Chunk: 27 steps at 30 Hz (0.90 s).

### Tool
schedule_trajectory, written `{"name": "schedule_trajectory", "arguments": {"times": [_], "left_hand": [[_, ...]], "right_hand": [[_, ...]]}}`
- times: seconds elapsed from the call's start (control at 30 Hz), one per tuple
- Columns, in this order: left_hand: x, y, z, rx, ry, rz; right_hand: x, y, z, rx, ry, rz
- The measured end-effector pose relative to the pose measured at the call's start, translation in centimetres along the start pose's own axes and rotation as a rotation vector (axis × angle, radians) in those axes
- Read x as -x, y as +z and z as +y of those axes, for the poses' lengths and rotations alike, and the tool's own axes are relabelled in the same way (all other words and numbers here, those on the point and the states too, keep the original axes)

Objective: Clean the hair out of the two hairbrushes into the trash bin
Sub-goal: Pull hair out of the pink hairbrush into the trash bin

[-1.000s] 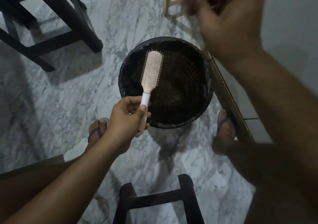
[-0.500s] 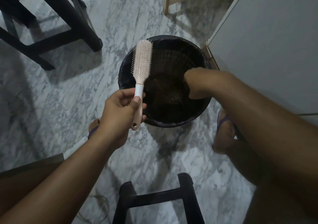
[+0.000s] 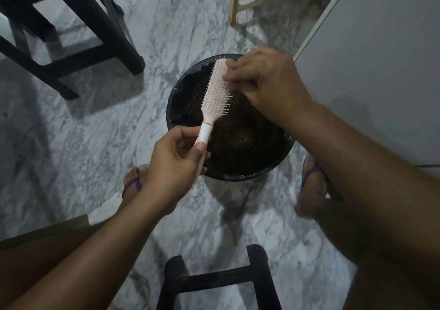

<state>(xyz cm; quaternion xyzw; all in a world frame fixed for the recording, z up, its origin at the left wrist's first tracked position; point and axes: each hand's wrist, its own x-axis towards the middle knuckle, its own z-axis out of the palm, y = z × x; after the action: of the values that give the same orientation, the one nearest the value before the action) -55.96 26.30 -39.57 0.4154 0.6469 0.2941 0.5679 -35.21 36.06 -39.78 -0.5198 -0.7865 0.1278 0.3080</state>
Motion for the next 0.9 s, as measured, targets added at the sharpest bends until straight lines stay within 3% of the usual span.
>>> {"name": "schedule_trajectory", "arguments": {"times": [0.1, 0.23, 0.47, 0.63, 0.77, 0.9], "left_hand": [[-0.3, -0.2, -0.2, -0.035, -0.001, 0.003], [-0.1, 0.6, -0.9, -0.006, -0.109, -0.011], [-0.4, 0.4, -0.5, 0.127, -0.175, 0.010], [-0.3, 0.6, -0.1, 0.169, -0.137, 0.014], [0.1, 1.0, 0.1, 0.151, -0.109, -0.012], [0.6, 1.4, 0.1, 0.131, -0.101, -0.034]], "right_hand": [[0.3, 0.0, -0.7, 0.039, 0.032, -0.008], [-0.4, -1.3, -1.7, -0.141, 0.261, -0.111], [-1.8, -6.2, -2.3, -0.228, 0.292, 0.213], [0.8, -4.5, -1.7, -0.106, 0.430, -0.059], [1.1, -2.1, -2.7, -0.126, 0.347, -0.088], [0.5, -0.7, -3.0, 0.074, 0.339, -0.196]]}}
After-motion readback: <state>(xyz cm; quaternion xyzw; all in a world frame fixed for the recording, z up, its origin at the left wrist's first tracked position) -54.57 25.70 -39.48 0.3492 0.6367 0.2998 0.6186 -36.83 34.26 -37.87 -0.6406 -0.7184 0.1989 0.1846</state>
